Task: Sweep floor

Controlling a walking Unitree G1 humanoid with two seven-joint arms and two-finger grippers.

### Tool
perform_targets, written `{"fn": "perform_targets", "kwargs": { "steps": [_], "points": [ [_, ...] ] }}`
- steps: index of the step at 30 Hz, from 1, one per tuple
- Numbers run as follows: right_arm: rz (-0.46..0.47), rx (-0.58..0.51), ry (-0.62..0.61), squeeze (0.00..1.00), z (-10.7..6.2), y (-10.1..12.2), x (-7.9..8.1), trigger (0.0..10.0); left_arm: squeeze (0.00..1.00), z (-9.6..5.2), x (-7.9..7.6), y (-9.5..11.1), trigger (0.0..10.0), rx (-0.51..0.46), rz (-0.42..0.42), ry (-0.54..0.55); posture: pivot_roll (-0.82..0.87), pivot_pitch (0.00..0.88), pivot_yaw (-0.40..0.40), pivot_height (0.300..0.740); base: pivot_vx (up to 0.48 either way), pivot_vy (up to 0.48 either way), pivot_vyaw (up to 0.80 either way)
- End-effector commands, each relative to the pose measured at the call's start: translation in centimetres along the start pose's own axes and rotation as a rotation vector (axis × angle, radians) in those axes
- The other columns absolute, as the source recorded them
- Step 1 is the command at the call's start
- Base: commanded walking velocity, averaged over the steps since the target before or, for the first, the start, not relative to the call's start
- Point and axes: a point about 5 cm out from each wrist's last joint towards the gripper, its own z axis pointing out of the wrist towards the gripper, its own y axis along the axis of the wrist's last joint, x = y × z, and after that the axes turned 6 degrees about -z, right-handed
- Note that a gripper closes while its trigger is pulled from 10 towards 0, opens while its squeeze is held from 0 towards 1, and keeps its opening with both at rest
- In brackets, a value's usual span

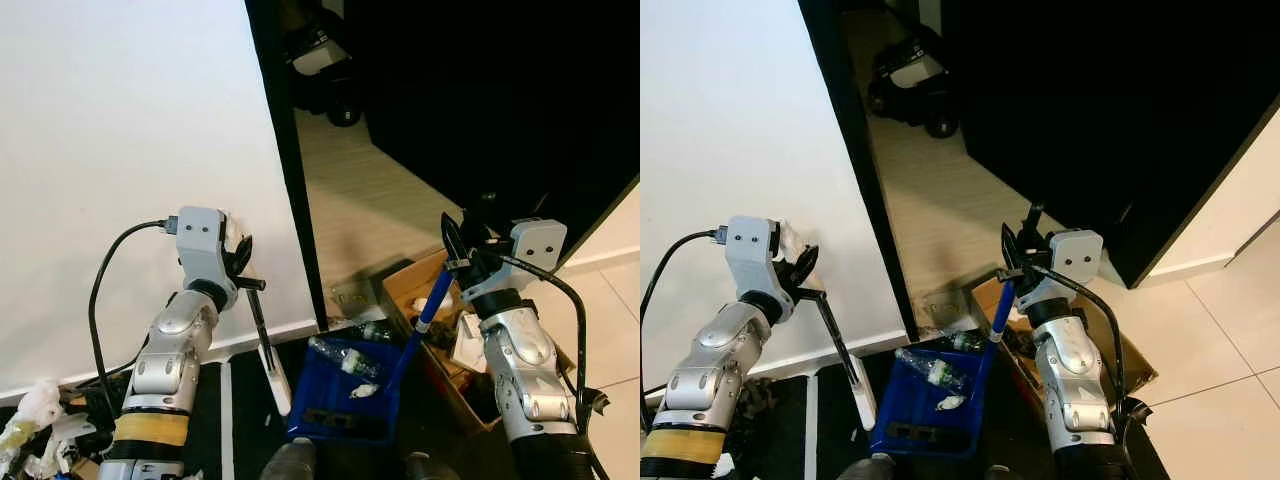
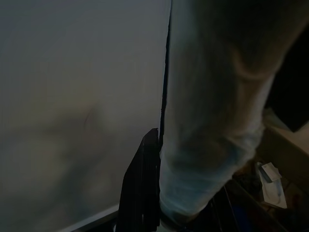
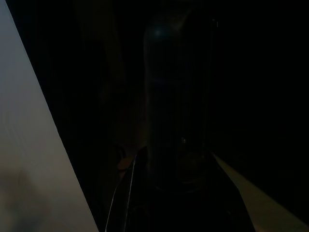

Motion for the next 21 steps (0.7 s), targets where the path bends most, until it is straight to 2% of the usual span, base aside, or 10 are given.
{"fn": "perform_targets", "kwargs": {
  "steps": [1, 10, 18, 21],
  "points": [
    [0.014, -0.024, 0.005, 0.0, 0.1, 0.5, 0.3, 10.0, 0.0, -0.1, 0.4, 0.1, 10.0, -0.007, 0.014, 0.015, 0.13, 0.115, 0.064, 0.74, 0.0, 0.0, 0.0],
    [0.015, -0.028, 0.003, 0.0, 0.1, 0.6, 0.2, 10.0, 0.0, -0.2, 0.4, 0.1, 10.0, -0.017, -0.009, 0.017, 0.13, 0.116, 0.064, 0.74, 0.0, 0.0, 0.0],
    [0.0, -0.07, -0.014, 0.0, 0.8, 1.8, -0.7, 10.0, 0.0, -0.1, 0.5, 0.3, 10.0, -0.024, -0.009, 0.024, 0.13, 0.118, 0.061, 0.74, 0.0, 0.0, 0.0],
    [0.001, -0.065, -0.01, 0.0, 0.7, 1.7, -0.5, 10.0, 0.0, -0.1, 0.5, 0.4, 10.0, -0.028, -0.01, 0.023, 0.13, 0.119, 0.06, 0.74, 0.173, -0.348, 0.0]
  ]
}}
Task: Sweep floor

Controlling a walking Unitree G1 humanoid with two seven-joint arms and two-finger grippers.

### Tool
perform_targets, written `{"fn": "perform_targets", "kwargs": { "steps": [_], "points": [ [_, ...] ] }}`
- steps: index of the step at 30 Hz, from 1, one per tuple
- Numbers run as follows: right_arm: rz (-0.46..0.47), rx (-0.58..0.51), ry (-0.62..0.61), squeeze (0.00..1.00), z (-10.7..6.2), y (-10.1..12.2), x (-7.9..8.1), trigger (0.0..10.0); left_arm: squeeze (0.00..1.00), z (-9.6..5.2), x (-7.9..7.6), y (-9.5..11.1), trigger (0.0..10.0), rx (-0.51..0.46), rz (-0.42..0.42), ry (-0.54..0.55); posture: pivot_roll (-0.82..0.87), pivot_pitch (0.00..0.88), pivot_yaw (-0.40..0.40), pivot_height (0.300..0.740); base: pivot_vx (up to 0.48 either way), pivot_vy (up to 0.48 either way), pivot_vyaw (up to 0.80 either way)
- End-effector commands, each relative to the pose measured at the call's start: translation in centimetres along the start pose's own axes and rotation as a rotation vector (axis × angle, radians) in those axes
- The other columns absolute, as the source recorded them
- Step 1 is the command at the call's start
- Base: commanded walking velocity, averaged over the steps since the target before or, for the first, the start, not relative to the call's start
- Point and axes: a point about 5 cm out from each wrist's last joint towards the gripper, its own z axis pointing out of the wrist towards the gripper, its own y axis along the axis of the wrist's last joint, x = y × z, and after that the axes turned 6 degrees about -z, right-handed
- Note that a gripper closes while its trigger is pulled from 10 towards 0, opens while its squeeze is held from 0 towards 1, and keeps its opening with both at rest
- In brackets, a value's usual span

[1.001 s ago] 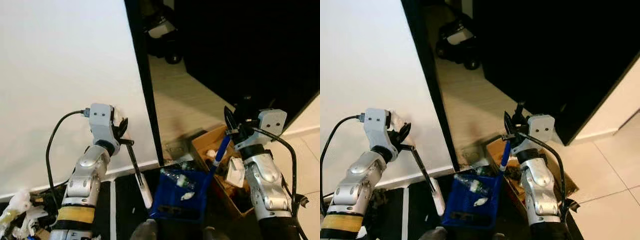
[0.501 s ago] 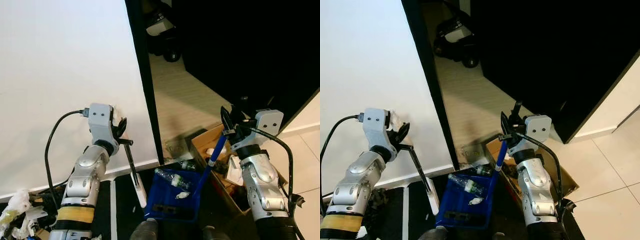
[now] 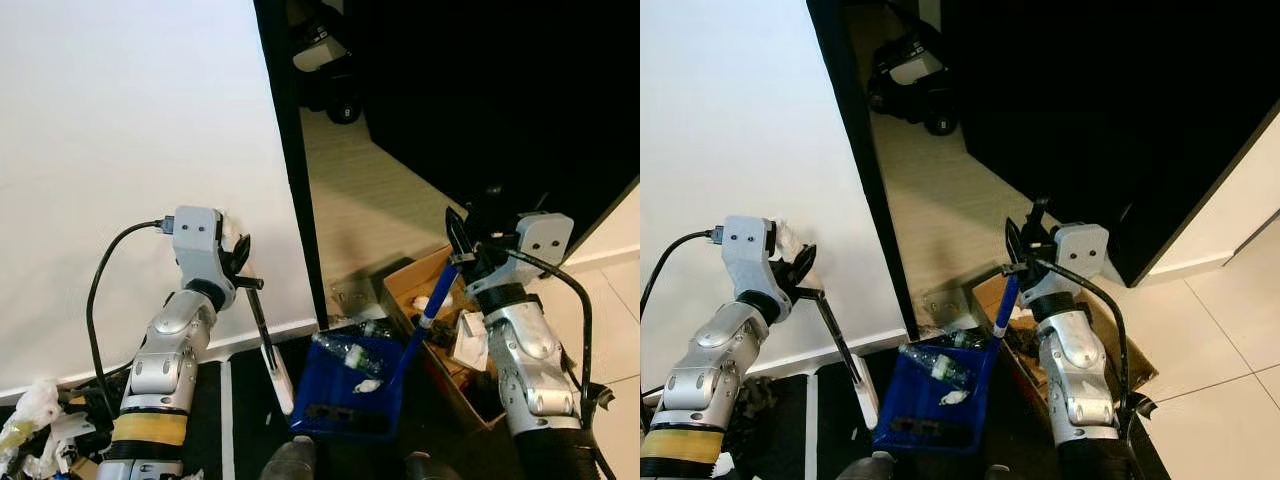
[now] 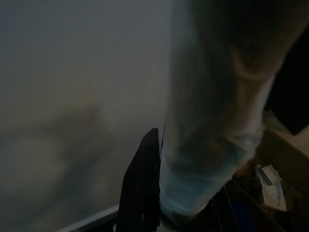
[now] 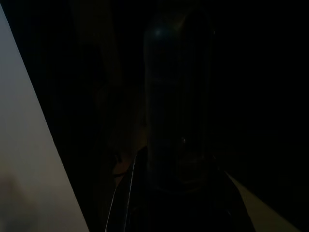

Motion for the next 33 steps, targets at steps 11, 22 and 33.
{"fn": "perform_targets", "kwargs": {
  "steps": [11, 22, 33],
  "points": [
    [0.025, -0.027, 0.003, 0.0, -0.1, 0.53, 0.46, 10.0, 0.0, -0.05, 0.26, 0.15, 10.0, -0.014, 0.002, 0.013, 0.13, 0.121, 0.063, 0.74, 0.285, -0.375, 0.0],
    [0.026, -0.025, 0.006, 0.0, -0.1, 0.48, 0.47, 10.0, 0.0, -0.09, 0.27, 0.21, 10.0, -0.018, -0.005, 0.014, 0.13, 0.12, 0.061, 0.74, 0.133, -0.026, 0.0],
    [0.025, -0.026, 0.009, 0.0, -0.04, 0.54, 0.48, 10.0, 0.0, -0.1, 0.22, 0.29, 10.0, -0.027, -0.015, 0.006, 0.13, 0.115, 0.062, 0.74, 0.0, 0.0, 0.0]
  ]
}}
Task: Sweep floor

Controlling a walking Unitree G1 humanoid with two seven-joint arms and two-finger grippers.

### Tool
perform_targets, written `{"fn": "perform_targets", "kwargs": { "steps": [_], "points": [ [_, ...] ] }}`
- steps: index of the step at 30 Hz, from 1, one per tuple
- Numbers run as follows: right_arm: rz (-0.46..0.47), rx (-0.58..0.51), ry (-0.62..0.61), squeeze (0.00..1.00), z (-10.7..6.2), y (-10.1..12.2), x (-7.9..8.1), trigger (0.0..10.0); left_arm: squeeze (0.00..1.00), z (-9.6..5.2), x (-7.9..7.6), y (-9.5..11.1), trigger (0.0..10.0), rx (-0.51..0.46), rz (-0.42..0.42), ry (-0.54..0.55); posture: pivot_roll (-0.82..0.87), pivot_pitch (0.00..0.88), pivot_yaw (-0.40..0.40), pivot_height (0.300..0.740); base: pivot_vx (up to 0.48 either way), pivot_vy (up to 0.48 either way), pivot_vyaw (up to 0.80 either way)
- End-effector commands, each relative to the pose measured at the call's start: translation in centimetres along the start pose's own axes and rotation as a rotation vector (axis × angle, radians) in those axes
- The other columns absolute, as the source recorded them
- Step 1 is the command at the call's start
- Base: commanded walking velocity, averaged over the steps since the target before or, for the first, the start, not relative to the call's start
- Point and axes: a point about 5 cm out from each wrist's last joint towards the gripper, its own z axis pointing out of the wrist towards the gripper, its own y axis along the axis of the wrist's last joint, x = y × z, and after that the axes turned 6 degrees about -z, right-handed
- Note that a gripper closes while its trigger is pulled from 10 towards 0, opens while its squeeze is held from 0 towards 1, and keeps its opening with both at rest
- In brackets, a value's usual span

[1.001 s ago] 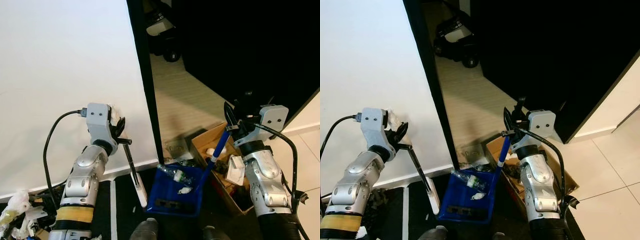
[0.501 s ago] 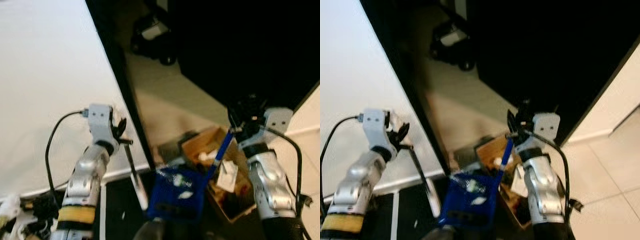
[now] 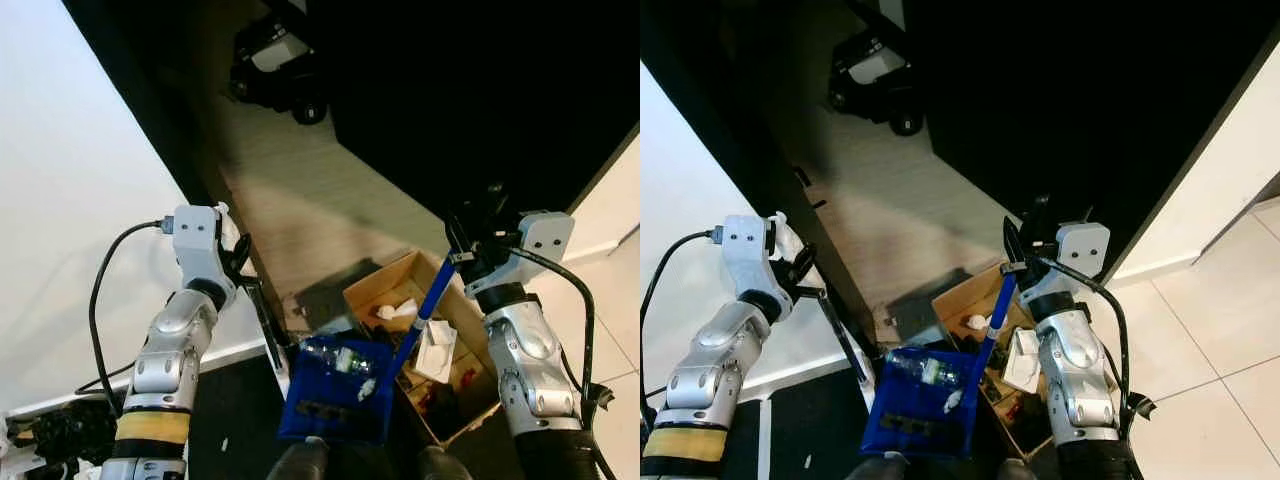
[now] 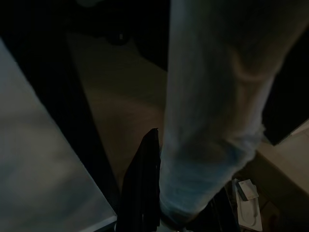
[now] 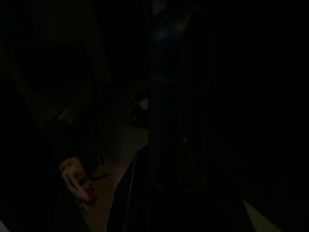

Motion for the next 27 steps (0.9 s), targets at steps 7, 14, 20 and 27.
{"fn": "perform_targets", "kwargs": {
  "steps": [7, 14, 20, 27],
  "points": [
    [0.005, -0.081, 0.026, 0.0, 0.6, 2.1, 0.3, 10.0, 0.0, -0.3, 0.4, 0.2, 10.0, -0.022, 0.001, 0.009, 0.12, 0.11, 0.062, 0.74, 0.0, 0.0, 0.0],
    [0.03, -0.195, 0.111, 0.0, 1.8, 5.8, 0.9, 10.0, 0.0, -0.5, 1.6, 0.7, 10.0, -0.031, 0.019, 0.033, 0.12, 0.11, 0.061, 0.74, 0.0, 0.0, 0.0],
    [0.013, -0.278, 0.11, 0.0, 2.6, 8.5, -0.1, 10.0, 0.0, -0.3, 2.9, 1.7, 10.0, -0.047, 0.039, 0.063, 0.12, 0.112, 0.064, 0.74, 0.0, 0.0, 0.0],
    [-0.072, -0.398, -0.001, 0.0, 4.1, 12.4, -3.3, 10.0, 0.0, 0.1, 3.0, 2.1, 10.0, -0.058, 0.042, 0.053, 0.11, 0.112, 0.073, 0.74, 0.0, 0.0, 0.0]
  ]
}}
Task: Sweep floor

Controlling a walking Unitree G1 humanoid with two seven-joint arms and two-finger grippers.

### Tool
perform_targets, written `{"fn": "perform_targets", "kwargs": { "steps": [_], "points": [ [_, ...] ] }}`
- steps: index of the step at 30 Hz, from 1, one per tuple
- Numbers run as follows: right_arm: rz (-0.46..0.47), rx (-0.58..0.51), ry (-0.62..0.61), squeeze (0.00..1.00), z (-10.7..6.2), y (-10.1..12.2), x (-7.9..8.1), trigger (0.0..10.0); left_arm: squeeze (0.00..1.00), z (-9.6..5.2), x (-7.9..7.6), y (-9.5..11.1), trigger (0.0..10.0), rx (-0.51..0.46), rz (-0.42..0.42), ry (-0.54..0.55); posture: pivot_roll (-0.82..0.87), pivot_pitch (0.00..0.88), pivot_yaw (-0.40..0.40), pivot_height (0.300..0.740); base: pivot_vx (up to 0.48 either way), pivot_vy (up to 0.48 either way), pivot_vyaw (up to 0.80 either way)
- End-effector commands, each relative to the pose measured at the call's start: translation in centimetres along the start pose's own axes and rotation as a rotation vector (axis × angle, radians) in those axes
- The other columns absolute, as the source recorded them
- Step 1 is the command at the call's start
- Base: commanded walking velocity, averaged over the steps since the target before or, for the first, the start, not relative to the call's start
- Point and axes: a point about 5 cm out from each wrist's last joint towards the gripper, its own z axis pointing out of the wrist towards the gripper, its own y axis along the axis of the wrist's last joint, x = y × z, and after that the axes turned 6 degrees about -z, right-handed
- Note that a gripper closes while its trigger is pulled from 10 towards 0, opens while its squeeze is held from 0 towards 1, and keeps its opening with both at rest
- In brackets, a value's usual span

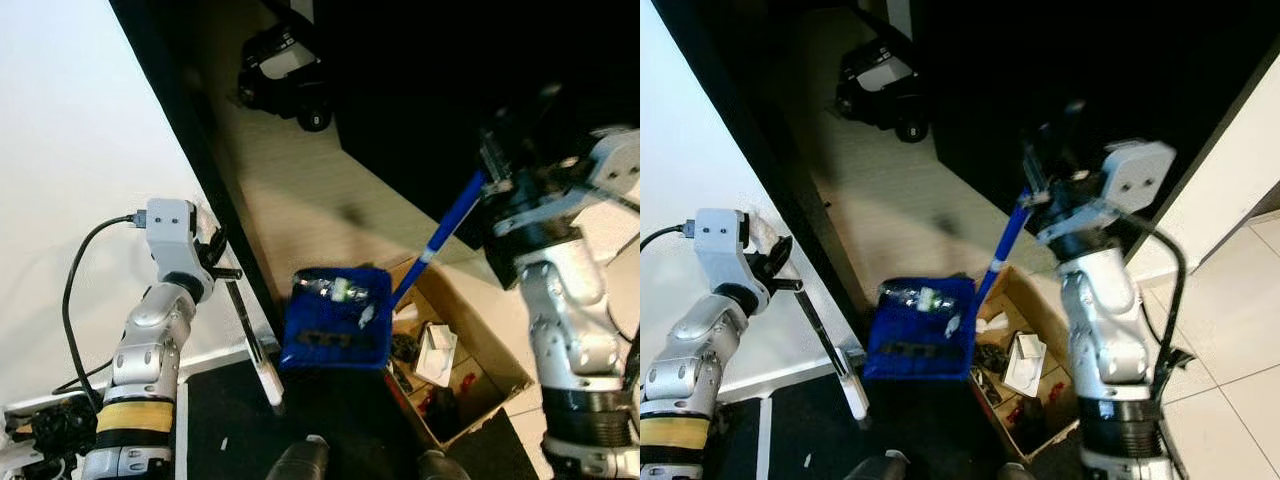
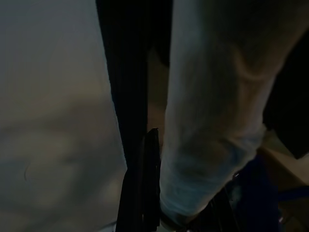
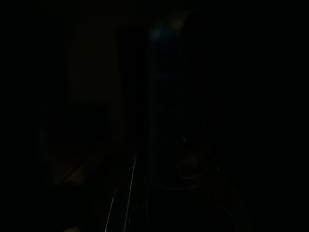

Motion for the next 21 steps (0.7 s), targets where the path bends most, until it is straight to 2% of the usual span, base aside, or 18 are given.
{"fn": "perform_targets", "kwargs": {
  "steps": [1, 6, 7, 9, 11, 13, 18, 21],
  "points": [
    [-0.046, -0.089, -0.038, 0.0, 0.8, 2.0, -1.3, 10.0, 0.0, 0.1, 0.4, 1.0, 10.0, -0.04, 0.027, -0.005, 0.11, 0.112, 0.073, 0.74, 0.0, 0.0, 0.0],
    [-0.128, -0.139, -0.049, 0.0, 2.2, 3.8, -3.4, 10.0, 0.0, 0.3, -0.1, 0.8, 10.0, -0.039, 0.018, -0.022, 0.11, 0.111, 0.074, 0.74, 0.0, 0.0, 0.0],
    [-0.157, -0.137, -0.059, 0.0, 2.4, 3.8, -4.2, 10.0, 0.0, 0.3, -0.2, 0.7, 10.0, -0.039, 0.016, -0.025, 0.11, 0.111, 0.074, 0.74, 0.0, 0.0, 0.0],
    [-0.174, -0.135, -0.066, 0.0, 2.6, 3.8, -4.6, 10.0, 0.0, 0.3, -0.2, 0.7, 10.0, -0.039, 0.015, -0.027, 0.11, 0.111, 0.074, 0.74, 0.0, 0.0, 0.0],
    [-0.248, -0.118, -0.085, 0.0, 2.8, 3.3, -6.0, 10.0, 0.0, 0.2, -0.3, 0.6, 10.0, -0.036, 0.008, -0.032, 0.11, 0.114, 0.077, 0.74, 0.0, 0.0, 0.0],
    [-0.266, -0.115, -0.085, 0.0, 2.8, 3.2, -6.1, 10.0, 0.0, 0.2, -0.3, 0.6, 10.0, -0.036, 0.008, -0.033, 0.11, 0.114, 0.077, 0.74, 0.0, 0.0, 0.0],
    [-0.292, -0.108, -0.021, 0.0, 3.4, 2.3, -5.4, 10.0, 0.0, 0.2, -0.5, 0.4, 10.0, -0.033, 0.004, -0.04, 0.11, 0.111, 0.069, 0.74, 0.0, 0.0, 0.0],
    [-0.34, -0.109, 0.035, 0.0, 4.0, 1.9, -4.9, 10.0, 0.0, 0.3, -0.8, 0.5, 10.0, -0.043, -0.008, -0.042, 0.12, 0.109, 0.062, 0.74, 0.0, 0.0, 0.0]
  ]
}}
